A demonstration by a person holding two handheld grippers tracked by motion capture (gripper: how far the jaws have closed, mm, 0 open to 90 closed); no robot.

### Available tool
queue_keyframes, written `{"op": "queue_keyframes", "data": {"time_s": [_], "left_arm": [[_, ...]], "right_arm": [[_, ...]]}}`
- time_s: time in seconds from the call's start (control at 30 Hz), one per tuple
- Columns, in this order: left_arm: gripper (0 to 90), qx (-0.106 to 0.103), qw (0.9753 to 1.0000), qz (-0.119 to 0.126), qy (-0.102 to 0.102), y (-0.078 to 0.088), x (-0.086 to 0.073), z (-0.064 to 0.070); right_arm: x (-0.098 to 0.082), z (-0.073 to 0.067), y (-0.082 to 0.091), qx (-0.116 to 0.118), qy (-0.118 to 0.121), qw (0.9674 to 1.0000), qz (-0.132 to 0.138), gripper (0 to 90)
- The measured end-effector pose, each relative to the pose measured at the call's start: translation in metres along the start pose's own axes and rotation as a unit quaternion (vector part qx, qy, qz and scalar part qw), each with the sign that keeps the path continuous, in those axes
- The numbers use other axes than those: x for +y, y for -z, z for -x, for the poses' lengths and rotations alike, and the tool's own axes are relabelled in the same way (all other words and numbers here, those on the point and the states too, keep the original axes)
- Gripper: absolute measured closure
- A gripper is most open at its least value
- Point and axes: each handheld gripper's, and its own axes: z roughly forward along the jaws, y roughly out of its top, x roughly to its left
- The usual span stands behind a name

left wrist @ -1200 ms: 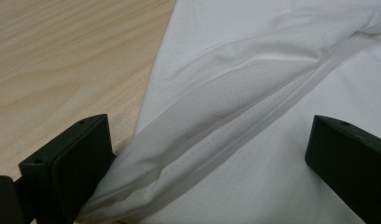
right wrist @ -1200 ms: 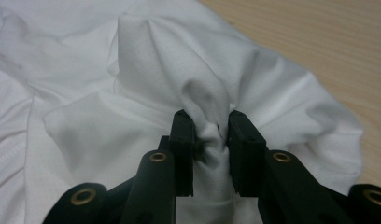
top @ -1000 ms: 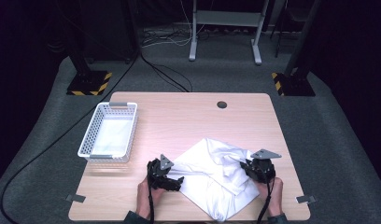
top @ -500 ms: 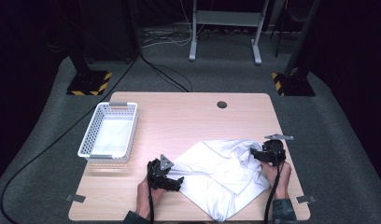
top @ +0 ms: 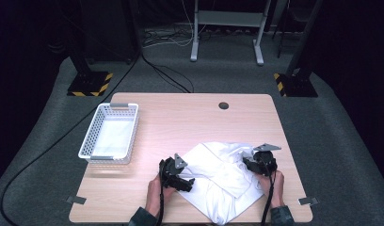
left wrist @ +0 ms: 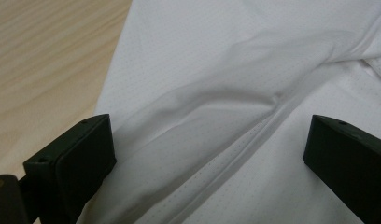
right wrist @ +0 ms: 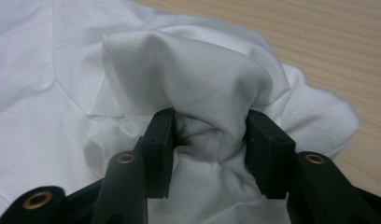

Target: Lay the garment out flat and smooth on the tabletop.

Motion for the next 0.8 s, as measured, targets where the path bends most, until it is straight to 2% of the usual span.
{"op": "queue_keyframes", "data": {"time_s": [0.13,0.23,0.33,0.47,0.57,0.63,0.73,0.8], "left_arm": [[1.6,-0.001,0.9998,0.021,0.006,0.009,-0.016,-0.004],[1.7,0.000,0.9997,0.024,0.006,0.012,-0.020,-0.005],[1.3,0.000,0.9997,0.025,0.006,0.011,-0.019,-0.005],[1.3,0.001,0.9996,0.026,0.006,0.011,-0.020,-0.005],[1.3,0.000,0.9996,0.027,0.006,0.011,-0.020,-0.005],[1.3,0.000,0.9996,0.027,0.006,0.011,-0.020,-0.005],[1.3,0.000,0.9996,0.027,0.006,0.011,-0.020,-0.005],[1.3,0.000,0.9996,0.028,0.006,0.011,-0.020,-0.005]], "right_arm": [[-0.006,-0.014,0.007,0.002,0.017,0.9998,0.003,65.5],[-0.003,-0.013,0.016,0.007,0.011,0.9996,0.024,73.4],[0.009,-0.003,0.024,-0.007,0.005,0.9990,0.044,78.9],[0.029,0.026,0.012,-0.025,-0.010,0.9989,0.038,79.9],[0.044,0.044,0.004,-0.043,-0.026,0.9980,0.039,79.8],[0.049,0.055,-0.010,-0.055,-0.037,0.9976,0.017,77.8],[0.050,0.065,-0.027,-0.066,-0.046,0.9965,-0.025,67.4],[0.049,0.068,-0.020,-0.067,-0.060,0.9959,-0.013,58.0]]}}
